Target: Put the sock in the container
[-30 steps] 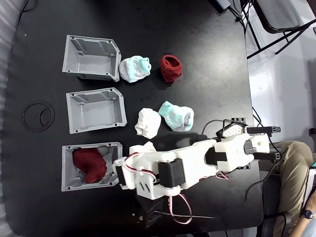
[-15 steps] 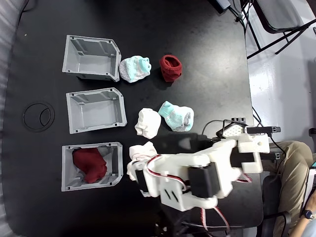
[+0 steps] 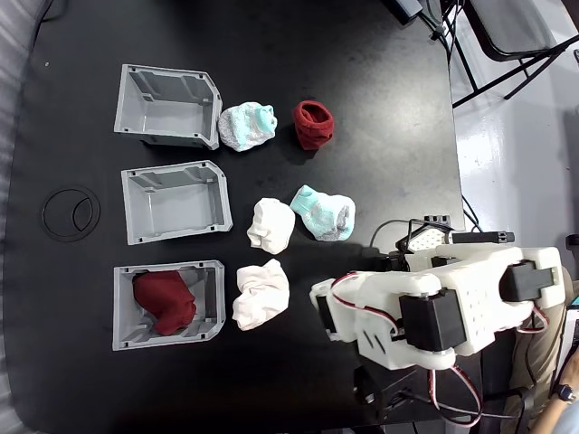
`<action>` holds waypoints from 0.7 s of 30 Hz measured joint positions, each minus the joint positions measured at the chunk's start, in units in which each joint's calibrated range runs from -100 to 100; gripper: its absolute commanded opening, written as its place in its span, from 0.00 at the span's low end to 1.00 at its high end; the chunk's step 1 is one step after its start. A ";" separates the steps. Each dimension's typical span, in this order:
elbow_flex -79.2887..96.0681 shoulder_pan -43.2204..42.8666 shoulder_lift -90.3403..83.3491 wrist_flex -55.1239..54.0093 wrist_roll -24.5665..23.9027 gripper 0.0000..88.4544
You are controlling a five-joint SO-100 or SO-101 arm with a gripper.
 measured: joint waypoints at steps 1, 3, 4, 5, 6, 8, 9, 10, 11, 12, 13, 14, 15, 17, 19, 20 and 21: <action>2.70 0.00 -1.42 0.00 0.00 0.01; 7.75 0.00 -4.19 0.00 0.00 0.01; 10.09 0.00 -5.44 0.00 0.00 0.01; 12.34 0.00 -6.78 -0.17 0.00 0.01; 14.59 0.00 -8.04 -0.25 0.00 0.01; 18.74 0.00 -10.46 -2.27 -0.16 0.01; 21.08 0.00 -11.72 -3.70 -0.26 0.01; 23.24 0.11 -13.06 -5.13 -0.10 0.01; 25.59 0.11 -14.48 -6.73 0.05 0.01; 27.93 0.21 -15.91 -8.33 0.21 0.01; 30.45 0.21 -17.33 -10.09 0.31 0.01; 32.97 0.21 -18.92 -11.77 0.10 0.01; 35.59 0.21 -20.43 -13.46 0.16 0.01; 40.90 0.85 -23.36 -16.99 0.31 0.01; 45.77 2.65 -25.53 -20.52 0.31 0.01; 48.11 3.70 -26.37 -22.20 0.31 0.01; 50.18 4.66 -27.04 -23.89 0.31 0.01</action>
